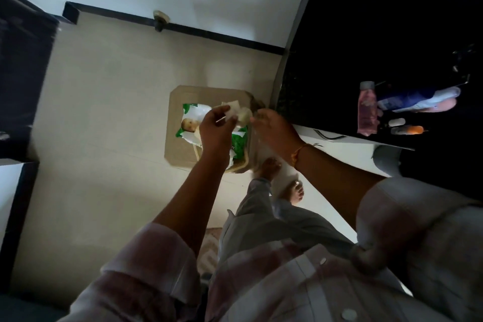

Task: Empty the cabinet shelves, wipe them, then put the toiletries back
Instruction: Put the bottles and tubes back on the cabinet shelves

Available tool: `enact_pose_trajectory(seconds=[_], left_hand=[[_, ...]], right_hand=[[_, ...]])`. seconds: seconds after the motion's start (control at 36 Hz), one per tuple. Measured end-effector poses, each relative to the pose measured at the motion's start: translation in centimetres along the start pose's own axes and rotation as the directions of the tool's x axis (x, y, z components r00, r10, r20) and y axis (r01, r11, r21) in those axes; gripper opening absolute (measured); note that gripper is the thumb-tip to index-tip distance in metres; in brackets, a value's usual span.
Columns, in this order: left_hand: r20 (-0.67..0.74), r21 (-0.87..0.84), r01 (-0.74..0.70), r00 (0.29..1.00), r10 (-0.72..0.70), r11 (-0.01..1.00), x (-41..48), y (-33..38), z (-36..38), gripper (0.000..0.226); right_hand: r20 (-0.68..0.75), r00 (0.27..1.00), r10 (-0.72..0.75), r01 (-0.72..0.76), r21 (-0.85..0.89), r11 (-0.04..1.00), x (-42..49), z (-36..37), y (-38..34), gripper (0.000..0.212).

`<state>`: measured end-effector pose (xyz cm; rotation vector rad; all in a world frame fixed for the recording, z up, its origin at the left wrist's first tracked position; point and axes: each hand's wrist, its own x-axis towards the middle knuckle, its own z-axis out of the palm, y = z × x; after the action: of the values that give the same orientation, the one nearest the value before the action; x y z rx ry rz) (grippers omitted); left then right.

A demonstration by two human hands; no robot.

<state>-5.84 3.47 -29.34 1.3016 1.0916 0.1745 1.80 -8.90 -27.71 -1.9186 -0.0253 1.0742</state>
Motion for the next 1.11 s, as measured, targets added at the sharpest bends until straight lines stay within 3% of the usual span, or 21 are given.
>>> enact_pose_trajectory(seconds=[0.06,0.11,0.22,0.28,0.39,0.5,0.67,0.72,0.81,0.92,1.0,1.08,1.11], left_hand=[[0.094,0.003,-0.005,0.996,0.004,1.000,-0.8,0.1,1.4,0.024],[0.165,0.030,0.008,0.986,-0.013,1.000,-1.3,0.3,3.0,0.024],[0.291,0.063,0.045,0.955,-0.062,0.997,-1.5,0.6,6.4,0.022],[0.319,0.117,0.027,0.946,-0.063,0.993,-1.1,0.4,8.1,0.023],[0.367,0.195,-0.017,0.929,-0.057,0.981,-0.4,-0.4,11.6,0.024],[0.430,0.374,-0.216,0.902,0.038,0.902,-0.4,-0.1,14.8,0.024],[0.507,0.594,-0.518,0.835,0.214,0.616,0.6,0.3,16.3,0.037],[0.527,0.636,-0.581,0.808,0.264,0.508,1.1,0.3,16.3,0.041],[0.555,0.675,-0.629,0.777,0.297,0.384,2.1,-0.1,15.9,0.049],[0.622,0.700,-0.665,0.747,0.237,0.259,3.6,-1.2,14.9,0.060],[0.645,0.695,-0.676,0.737,0.201,0.246,3.7,-1.3,14.7,0.069],[0.655,0.694,-0.676,0.736,0.171,0.247,3.6,-1.4,14.5,0.074],[0.657,0.696,-0.675,0.736,0.164,0.245,3.6,-1.4,14.5,0.075]], right_hand=[[-0.032,0.998,0.060,-0.053,0.189,0.981,0.2,-0.4,0.3,0.052],[-0.089,0.993,0.078,-0.050,0.281,0.958,0.2,-1.2,0.8,0.046],[-0.260,0.964,0.052,0.022,0.273,0.962,0.2,-3.4,2.7,0.024],[-0.358,0.933,0.036,0.051,0.231,0.972,-0.1,-4.7,3.4,0.026],[-0.500,0.857,-0.123,0.131,-0.019,0.991,-1.3,-7.2,3.9,0.021],[-0.601,0.745,-0.289,0.087,-0.342,0.936,-0.6,-9.8,5.5,0.026],[-0.575,0.649,-0.498,-0.184,-0.754,0.631,3.0,-12.8,6.9,0.040],[-0.534,0.668,-0.518,-0.267,-0.822,0.503,4.1,-13.3,6.5,0.041],[-0.455,0.795,-0.402,-0.306,-0.872,0.382,6.0,-14.2,6.1,0.052],[-0.284,0.909,-0.304,-0.242,-0.955,0.169,7.7,-13.9,5.9,0.033],[-0.249,0.939,-0.239,-0.198,-0.955,0.220,7.3,-13.7,4.9,0.031],[-0.349,0.869,-0.350,-0.211,-0.902,0.376,7.4,-13.8,4.7,0.042],[-0.359,0.852,-0.380,-0.209,-0.900,0.382,7.4,-13.9,4.5,0.044]])
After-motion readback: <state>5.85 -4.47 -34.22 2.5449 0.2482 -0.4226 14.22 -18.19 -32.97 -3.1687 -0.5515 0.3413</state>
